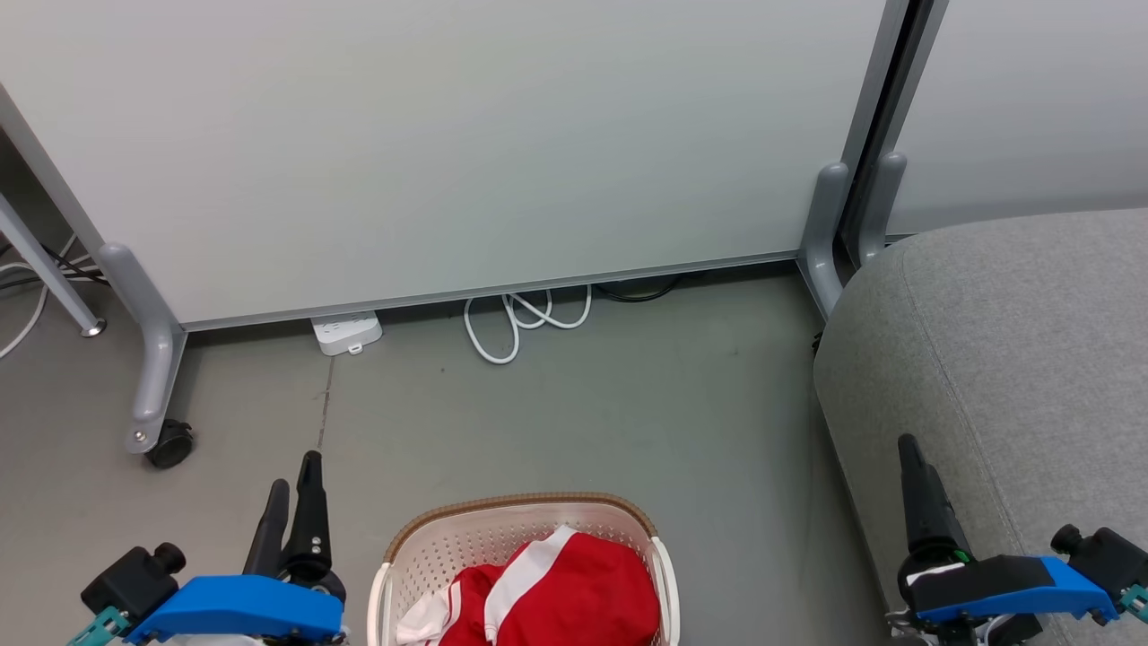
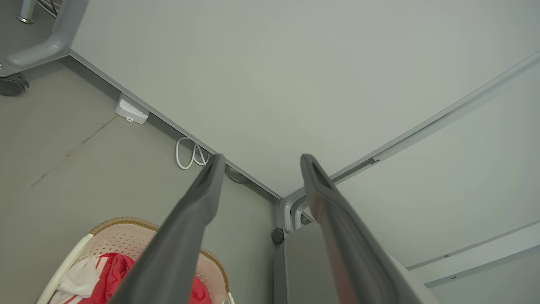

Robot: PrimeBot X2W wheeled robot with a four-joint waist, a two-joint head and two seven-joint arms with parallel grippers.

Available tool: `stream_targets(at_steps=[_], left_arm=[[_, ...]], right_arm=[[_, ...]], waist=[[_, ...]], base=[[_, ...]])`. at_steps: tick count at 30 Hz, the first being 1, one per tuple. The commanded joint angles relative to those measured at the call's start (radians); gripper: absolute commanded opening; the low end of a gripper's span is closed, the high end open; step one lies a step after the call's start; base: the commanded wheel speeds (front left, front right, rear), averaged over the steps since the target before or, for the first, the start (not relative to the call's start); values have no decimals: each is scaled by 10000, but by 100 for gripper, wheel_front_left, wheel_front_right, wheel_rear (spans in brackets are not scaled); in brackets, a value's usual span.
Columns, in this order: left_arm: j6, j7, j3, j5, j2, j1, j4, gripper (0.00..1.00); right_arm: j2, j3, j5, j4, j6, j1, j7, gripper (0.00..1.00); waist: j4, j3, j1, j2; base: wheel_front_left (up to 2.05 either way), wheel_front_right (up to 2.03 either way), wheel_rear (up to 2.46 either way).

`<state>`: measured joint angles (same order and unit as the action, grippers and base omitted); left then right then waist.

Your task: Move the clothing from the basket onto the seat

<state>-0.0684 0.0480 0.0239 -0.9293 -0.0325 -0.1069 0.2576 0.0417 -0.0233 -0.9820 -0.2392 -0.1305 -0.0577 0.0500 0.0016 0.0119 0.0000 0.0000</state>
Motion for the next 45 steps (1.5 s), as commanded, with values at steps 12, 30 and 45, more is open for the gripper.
stream_targets(at_steps=[12, 30, 45], left_arm=[[159, 502, 462, 2175, -134, -388, 172, 100], [306, 1016, 963, 4339, -181, -455, 345, 100], [405, 1396, 1331, 5891, -214, -492, 496, 100]], right_arm=[[63, 240, 2075, -293, -2, -242, 488, 100], [79, 471, 4201, -511, -2, -143, 1005, 100], [90, 675, 5729, -682, -2, -53, 1385, 100]], waist=[[35, -7, 0, 0], [79, -30, 0, 0], [160, -66, 0, 0]], base=[[0, 0, 0], [0, 0, 0], [0, 0, 0]])
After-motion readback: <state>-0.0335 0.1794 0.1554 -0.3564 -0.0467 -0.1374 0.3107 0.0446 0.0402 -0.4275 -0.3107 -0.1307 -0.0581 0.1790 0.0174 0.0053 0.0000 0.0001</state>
